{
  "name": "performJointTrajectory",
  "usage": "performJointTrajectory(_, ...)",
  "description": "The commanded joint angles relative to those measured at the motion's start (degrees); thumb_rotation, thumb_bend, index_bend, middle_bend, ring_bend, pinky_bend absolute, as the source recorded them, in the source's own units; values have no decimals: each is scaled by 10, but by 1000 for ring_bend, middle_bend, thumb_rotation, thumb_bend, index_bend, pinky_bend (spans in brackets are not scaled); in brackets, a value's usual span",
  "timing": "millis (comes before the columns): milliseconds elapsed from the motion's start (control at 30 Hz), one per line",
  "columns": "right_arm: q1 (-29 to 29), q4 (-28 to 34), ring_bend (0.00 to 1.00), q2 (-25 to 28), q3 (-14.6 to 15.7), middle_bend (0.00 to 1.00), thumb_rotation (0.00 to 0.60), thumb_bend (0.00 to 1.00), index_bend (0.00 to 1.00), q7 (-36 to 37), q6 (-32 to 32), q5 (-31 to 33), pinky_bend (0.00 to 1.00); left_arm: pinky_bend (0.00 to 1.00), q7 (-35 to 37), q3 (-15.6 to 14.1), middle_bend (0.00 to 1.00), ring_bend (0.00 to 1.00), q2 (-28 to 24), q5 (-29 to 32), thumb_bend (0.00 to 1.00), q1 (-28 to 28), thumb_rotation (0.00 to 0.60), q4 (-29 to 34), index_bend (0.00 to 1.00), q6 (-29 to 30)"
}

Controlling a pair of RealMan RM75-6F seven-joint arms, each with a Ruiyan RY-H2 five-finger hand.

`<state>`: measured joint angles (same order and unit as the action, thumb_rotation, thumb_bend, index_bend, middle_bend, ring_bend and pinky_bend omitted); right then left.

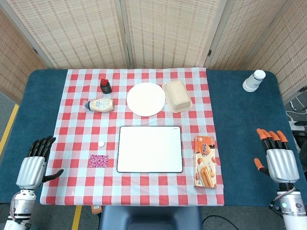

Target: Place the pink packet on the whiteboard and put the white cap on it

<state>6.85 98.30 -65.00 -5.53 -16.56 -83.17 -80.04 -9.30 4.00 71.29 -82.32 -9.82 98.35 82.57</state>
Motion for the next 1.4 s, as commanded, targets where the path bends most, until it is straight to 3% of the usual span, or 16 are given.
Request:
performJointTrajectory(33,-1,0,0,0,-1,95,600,252,36,3,-1,0,86,0,0,-1,0,0,0,1,133,0,600,-1,0,-2)
performJointTrajectory(867,4,3,0,10,4,82,600,252,38,18,15,-6,86,19,-17,5,0,0,13,-2,156,-5,600,-3,0,1)
performJointTrajectory(933,6,1,0,7,5,61,600,252,40,19,19,-8,86,81,-42,5,0,0,17,-4,199,-5,600,-14,0,5)
performJointTrajectory(1000,6,0,0,7,7,45,600,252,42,22,18,-11,86,285,-56,8,8,71,29,-18,225,-4,600,-27,0,23)
performJointTrajectory(1033,6,0,0,7,7,41,600,252,42,23,18,-12,86,464,-60,8,64,205,33,-25,231,-5,600,-32,0,30)
performJointTrajectory(1067,5,-1,0,7,8,38,600,252,42,23,17,-13,86,618,-61,8,185,376,36,-32,236,-5,600,-35,8,33)
performJointTrajectory(1133,5,-2,0,5,7,33,600,252,43,24,15,-14,86,843,-69,-1,557,696,31,-44,248,-10,600,-34,69,23)
performJointTrajectory(1200,6,-3,0,5,8,29,600,252,43,23,17,-14,86,960,-79,-15,832,884,13,-43,258,-18,600,-15,136,-10)
performJointTrajectory(1267,6,-3,0,4,9,27,600,252,43,22,20,-13,86,1000,-88,-25,954,970,-4,-37,261,-25,600,6,167,-39)
performJointTrajectory(1400,7,0,0,7,11,26,600,252,44,19,25,-11,86,1000,-133,-36,996,999,-24,-24,239,-40,600,37,208,-82)
